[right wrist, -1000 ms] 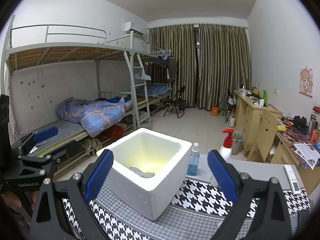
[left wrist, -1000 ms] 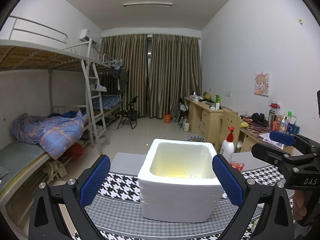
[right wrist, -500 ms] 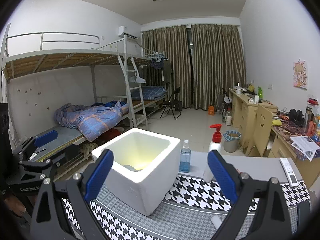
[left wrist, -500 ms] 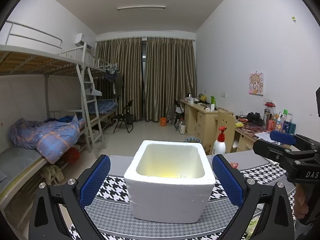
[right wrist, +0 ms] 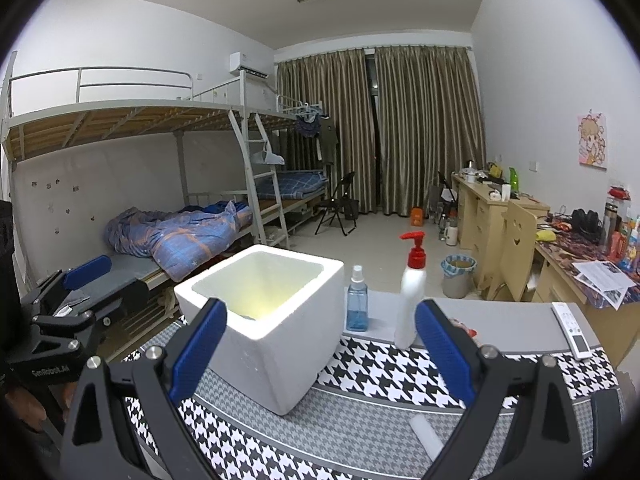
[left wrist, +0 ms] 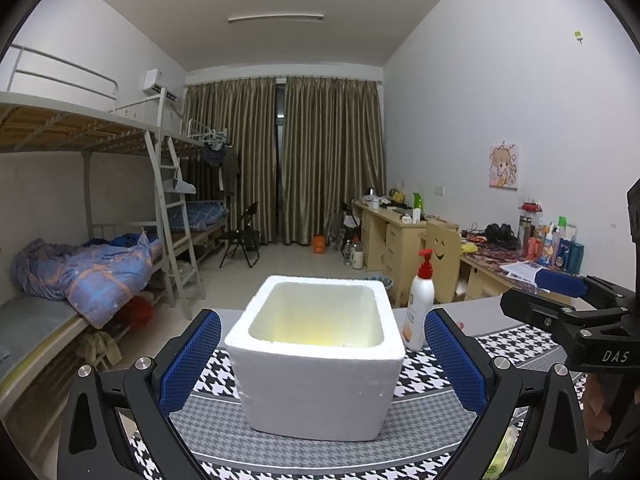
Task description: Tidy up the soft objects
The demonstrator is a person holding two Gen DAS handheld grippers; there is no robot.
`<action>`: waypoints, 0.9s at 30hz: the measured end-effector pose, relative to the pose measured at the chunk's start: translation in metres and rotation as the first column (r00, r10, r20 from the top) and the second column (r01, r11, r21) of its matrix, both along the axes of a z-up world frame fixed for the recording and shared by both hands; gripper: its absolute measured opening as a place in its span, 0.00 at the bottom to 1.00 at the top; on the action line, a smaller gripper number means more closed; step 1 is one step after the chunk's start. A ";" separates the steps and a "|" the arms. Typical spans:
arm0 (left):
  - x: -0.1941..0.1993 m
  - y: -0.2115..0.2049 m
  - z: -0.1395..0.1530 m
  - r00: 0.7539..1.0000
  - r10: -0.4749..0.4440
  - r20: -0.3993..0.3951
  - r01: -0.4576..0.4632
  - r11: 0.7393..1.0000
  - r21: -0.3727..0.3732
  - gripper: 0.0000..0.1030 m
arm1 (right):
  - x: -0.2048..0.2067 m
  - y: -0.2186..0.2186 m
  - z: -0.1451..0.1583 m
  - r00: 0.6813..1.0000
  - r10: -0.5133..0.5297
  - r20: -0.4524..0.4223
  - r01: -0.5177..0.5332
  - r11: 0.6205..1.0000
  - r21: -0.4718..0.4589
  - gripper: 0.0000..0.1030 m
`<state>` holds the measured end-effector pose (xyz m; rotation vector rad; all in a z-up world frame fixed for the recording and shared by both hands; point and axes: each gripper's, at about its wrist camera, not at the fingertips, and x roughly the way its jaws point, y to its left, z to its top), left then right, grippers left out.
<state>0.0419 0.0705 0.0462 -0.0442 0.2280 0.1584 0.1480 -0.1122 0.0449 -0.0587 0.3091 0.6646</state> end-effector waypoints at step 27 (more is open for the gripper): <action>-0.002 -0.016 -0.012 0.999 -0.038 -0.030 0.037 0.999 -0.021 0.99 | -0.005 -0.026 -0.021 1.000 -0.014 -0.015 0.014 1.000 0.000 0.94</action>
